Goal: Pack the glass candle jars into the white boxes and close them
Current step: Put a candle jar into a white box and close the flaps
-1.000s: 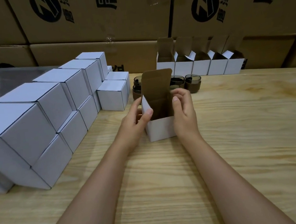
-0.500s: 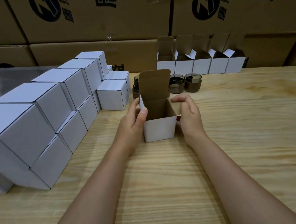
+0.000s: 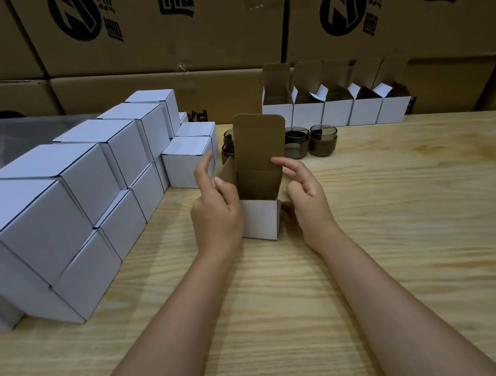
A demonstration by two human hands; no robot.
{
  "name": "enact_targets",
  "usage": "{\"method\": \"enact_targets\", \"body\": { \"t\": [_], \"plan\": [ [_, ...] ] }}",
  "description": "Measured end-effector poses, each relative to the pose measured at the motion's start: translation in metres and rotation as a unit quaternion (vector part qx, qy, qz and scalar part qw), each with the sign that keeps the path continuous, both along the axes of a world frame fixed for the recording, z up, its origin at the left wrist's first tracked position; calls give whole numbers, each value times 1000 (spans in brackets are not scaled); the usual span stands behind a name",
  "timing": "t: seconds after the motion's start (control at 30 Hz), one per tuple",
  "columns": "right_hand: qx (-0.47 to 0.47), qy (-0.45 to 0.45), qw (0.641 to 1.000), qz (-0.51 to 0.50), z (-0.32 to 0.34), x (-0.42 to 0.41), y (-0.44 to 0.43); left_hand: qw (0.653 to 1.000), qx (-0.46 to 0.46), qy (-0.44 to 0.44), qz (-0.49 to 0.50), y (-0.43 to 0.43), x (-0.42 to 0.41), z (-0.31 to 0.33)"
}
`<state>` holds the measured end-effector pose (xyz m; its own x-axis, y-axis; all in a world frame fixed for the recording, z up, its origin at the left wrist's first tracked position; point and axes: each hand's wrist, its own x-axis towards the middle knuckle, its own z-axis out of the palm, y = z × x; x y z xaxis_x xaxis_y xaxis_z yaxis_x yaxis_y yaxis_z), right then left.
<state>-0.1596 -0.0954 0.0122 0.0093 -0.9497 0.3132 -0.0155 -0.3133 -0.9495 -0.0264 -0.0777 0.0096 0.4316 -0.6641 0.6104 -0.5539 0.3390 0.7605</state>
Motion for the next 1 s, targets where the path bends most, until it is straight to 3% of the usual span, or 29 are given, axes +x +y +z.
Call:
{"method": "enact_targets", "body": {
  "t": [0.1,0.33,0.47,0.6,0.8,1.0],
  "plan": [
    [-6,2,1000,2,0,-1,-1,997,14,72,17,-3,1,0],
    [2,-13,998,58,1,-8,-2,972,45,225,-43,-4,7,1],
    [31,-32,996,73,3,-9,-5,969,35,238,-58,-2,8,2],
    [126,-67,988,67,3,-13,-10,966,23,243,-89,1,9,1],
    [89,-83,990,71,3,-10,-7,954,41,224,-194,0,9,2],
    [26,-140,984,108,7,-9,-4,873,92,350,-327,-3,16,7]
  ]
}}
